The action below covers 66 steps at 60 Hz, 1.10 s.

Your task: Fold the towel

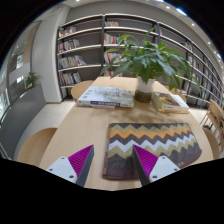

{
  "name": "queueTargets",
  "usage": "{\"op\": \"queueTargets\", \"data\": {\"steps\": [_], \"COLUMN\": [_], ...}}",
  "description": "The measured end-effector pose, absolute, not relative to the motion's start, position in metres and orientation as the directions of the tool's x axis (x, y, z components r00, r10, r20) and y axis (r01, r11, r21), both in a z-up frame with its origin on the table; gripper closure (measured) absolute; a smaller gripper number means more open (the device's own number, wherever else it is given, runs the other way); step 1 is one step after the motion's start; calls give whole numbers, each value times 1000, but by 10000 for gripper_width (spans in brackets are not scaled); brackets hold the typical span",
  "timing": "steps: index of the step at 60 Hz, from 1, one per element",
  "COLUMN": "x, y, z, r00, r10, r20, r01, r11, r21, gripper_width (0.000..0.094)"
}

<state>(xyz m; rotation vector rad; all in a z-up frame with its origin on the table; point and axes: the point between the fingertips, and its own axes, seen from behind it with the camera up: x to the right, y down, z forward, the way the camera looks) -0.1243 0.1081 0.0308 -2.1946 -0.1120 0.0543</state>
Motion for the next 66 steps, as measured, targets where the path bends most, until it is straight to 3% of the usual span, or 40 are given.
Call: {"op": "queueTargets", "data": {"steps": [4,8,17,23,29,39,43,49,57,60,66], "x": [-146,-136,-113,-112,-108,-25,27,100,159,157,177], "y": [134,135,146,146,143,145,148,151,148,145,142], "z": [11,-7,-5,-6,9,109,129,123,57,22,30], "r00": [994,992,983,974,980,978,974,972,980,984,967], "r10": [108,103,50,93,100,10,-34,-84,-51,-23,5], "r20": [34,69,179,207,173,210,223,220,191,177,255], "r01": [92,120,169,215,194,179,169,139,113,116,191], "r11": [-601,-650,-651,-667,-677,-566,-544,-551,-645,-670,-675], "r21": [-794,-751,-741,-713,-710,-805,-822,-823,-756,-733,-712], "gripper_width": [197,309,848,893,897,897,898,898,875,787,460]}}
